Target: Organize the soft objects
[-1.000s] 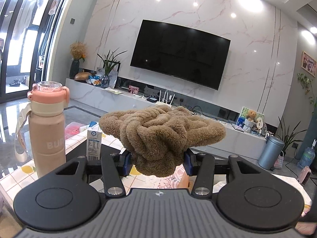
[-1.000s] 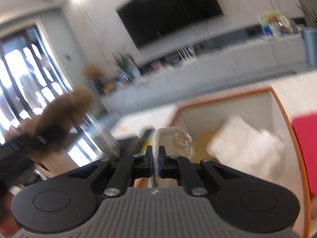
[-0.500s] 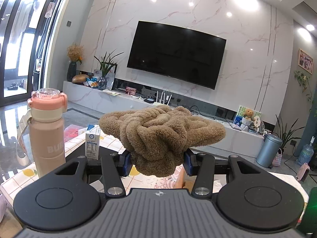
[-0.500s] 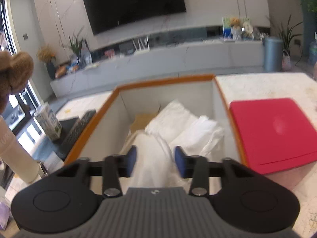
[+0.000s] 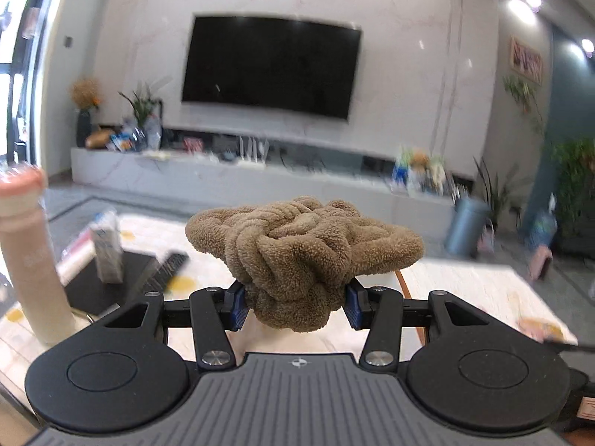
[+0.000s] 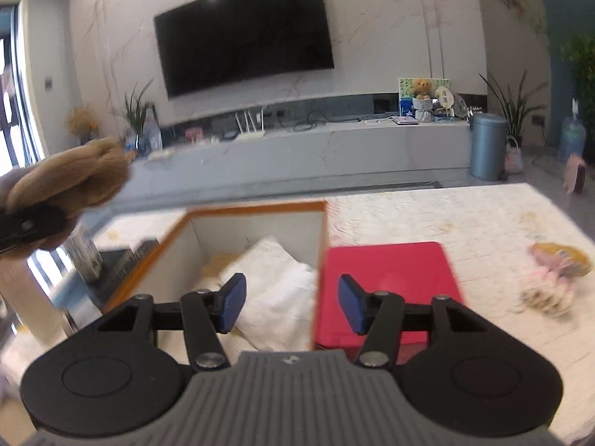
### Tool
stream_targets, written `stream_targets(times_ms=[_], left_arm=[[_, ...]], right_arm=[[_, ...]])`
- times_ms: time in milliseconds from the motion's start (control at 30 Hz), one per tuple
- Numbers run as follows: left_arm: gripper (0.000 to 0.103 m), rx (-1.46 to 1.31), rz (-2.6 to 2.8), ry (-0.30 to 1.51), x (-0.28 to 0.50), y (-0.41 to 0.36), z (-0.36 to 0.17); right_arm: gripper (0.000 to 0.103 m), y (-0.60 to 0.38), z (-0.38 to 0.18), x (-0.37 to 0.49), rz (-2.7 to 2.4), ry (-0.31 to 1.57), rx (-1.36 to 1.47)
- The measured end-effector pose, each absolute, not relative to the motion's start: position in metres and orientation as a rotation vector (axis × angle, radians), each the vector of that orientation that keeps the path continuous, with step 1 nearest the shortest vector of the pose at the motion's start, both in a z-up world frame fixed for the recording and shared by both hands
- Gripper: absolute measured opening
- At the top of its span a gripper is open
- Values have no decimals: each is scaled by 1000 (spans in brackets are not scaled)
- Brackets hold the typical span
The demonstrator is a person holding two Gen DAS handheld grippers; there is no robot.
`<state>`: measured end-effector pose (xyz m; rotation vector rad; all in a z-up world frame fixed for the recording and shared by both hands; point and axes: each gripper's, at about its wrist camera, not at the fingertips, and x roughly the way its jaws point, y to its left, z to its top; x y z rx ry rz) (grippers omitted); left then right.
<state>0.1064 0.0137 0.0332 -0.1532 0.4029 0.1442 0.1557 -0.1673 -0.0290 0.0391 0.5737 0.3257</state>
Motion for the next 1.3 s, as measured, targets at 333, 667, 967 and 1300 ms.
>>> stream_targets(times_ms=[333, 667, 967, 1300], left_arm=[[56, -146, 41, 605, 136, -24, -27], [59, -185, -4, 696, 141, -23, -45], [94, 76, 29, 593, 120, -36, -19], [94, -8, 137, 517, 104, 19, 19]], right_arm=[[63, -223, -49, 156, 394, 623, 69], [63, -235, -60, 168, 407, 645, 138], [63, -233, -51, 165, 386, 645, 123], [28, -188, -7, 155, 564, 545, 40]])
